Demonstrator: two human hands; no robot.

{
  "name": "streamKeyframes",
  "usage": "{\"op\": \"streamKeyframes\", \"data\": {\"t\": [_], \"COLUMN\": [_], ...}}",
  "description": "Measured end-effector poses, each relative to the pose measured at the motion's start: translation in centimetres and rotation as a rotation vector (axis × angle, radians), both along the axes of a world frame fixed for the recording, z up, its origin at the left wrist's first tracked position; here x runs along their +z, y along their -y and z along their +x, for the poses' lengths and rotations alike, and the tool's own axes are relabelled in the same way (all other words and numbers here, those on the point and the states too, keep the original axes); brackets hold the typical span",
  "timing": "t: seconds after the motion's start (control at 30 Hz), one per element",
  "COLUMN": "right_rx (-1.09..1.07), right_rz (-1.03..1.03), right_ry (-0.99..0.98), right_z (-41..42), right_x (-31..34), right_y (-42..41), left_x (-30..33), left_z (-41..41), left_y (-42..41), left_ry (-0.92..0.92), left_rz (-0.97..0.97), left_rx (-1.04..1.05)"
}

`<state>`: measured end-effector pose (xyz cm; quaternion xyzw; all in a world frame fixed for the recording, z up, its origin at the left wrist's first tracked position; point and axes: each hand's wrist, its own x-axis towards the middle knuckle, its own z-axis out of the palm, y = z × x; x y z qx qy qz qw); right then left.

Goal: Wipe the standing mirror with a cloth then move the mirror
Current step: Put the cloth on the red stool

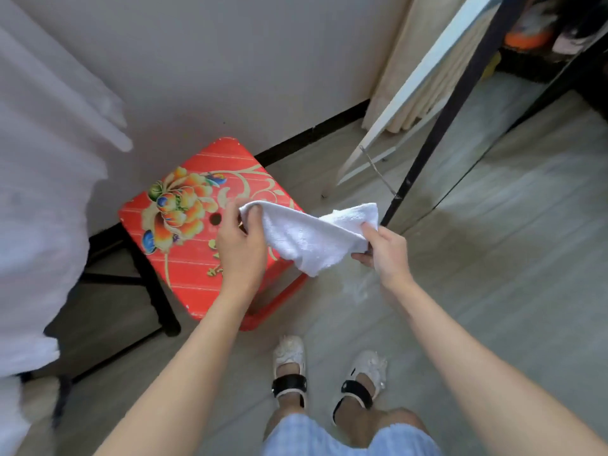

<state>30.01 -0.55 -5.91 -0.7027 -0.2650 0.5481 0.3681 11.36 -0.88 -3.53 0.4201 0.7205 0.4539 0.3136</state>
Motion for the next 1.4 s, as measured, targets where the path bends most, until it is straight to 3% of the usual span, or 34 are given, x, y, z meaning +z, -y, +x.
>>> {"op": "streamKeyframes", "data": {"t": [0.1,0.2,0.37,0.47,0.53,0.6,0.63,0.8,0.93,1.07,1.4], "right_rx": [0.059,0.318,0.697,0.646,0.506,0.434,0.472,0.548,0.545,0.617,0.891], "right_rz": [-0.108,-0.286,-0.385,-0.317,-0.273,-0.31,-0.315,-0.277,-0.24,-0.193,0.096], "right_ry": [0.018,0.127,0.444,0.68,0.384,0.041,0.001,0.074,0.123,0.34,0.903], "right_z": [-3.6,-7.1,-9.4,-10.2,-11.0,-11.9,-12.1,-12.1,-10.9,-9.4,-6.2], "right_x": [1.9,2.6,2.4,1.6,1.6,2.0,2.2,3.9,7.6,13.1,33.3], "right_y": [-2.9,-5.8,-9.2,-10.7,-11.3,-11.5,-11.4,-10.4,-9.9,-10.5,-13.6], "left_x": [1.7,1.7,-1.1,-2.0,-2.1,-2.3,-2.4,-0.4,2.8,8.6,27.3], "left_z": [-3.4,-7.1,-13.3,-14.7,-14.8,-15.0,-14.8,-12.8,-10.6,-8.3,-4.6], "left_y": [-1.2,-2.5,-4.3,-5.2,-5.8,-6.3,-6.3,-5.6,-5.8,-7.6,-14.1], "left_ry": [-0.021,-0.099,-0.212,-0.278,-0.326,-0.251,-0.224,-0.386,-0.379,-0.272,-0.368], "left_rz": [-0.085,-0.254,-0.653,-0.738,-0.722,-0.699,-0.688,-0.639,-0.619,-0.583,-0.242], "left_rx": [0.177,0.257,0.049,-0.03,-0.001,0.048,0.053,-0.112,-0.35,-0.5,-0.642]}}
